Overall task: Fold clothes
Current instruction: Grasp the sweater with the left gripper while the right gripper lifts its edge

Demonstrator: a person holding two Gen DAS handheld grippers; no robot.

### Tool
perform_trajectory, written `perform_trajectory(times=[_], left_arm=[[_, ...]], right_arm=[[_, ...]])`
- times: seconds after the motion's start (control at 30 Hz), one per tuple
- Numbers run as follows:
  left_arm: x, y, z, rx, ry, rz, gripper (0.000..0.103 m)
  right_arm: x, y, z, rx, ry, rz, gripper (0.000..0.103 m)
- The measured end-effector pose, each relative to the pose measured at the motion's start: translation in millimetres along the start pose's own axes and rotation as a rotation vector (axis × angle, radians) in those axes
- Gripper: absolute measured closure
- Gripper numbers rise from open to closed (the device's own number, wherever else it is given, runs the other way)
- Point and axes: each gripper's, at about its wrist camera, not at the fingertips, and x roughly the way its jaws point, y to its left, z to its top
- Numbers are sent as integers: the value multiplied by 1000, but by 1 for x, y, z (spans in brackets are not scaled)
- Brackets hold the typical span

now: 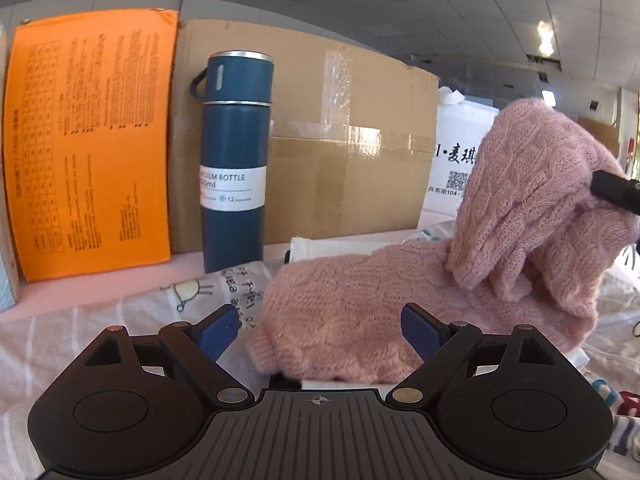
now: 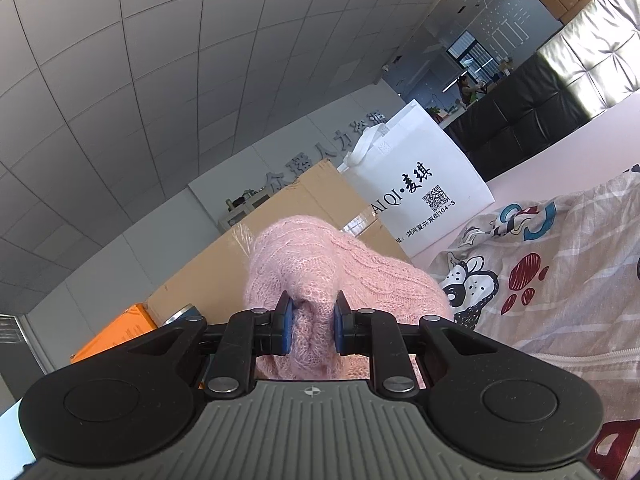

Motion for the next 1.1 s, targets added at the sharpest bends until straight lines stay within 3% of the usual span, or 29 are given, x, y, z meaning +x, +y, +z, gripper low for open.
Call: perform_trajectory(times=[0.1,0.17,0.27,0.37,0.47,0.63,0.7,0.9,1.1], left_arm=[[20,-17,4,112,46,-2,17],[25,-27,-2,178,52,19,61],[15,-35,-5,225,-1,36,85],[3,-35,-3,199,-38,31,88],[-20,-35,-1,184,-102,20,88],[-72,-21,-2,199,-198,43,89],[-93,-8,-3,209,-209,54,89],[-166,38,-20,231,-197,145,89],[-232,76,-48,284,-208,275,89]], right_arm=[[4,-1,-2,-1,24,-2,85],[6,0,-4,-3,48,3,85],[4,6,-7,-35,54,30,85],[1,12,-11,-77,46,59,85],[-3,11,-10,-71,38,140,85],[-13,8,-7,-30,31,379,85],[-15,12,-8,-49,42,420,85],[-26,38,-20,-154,107,525,86],[-49,85,-39,-177,226,637,86]])
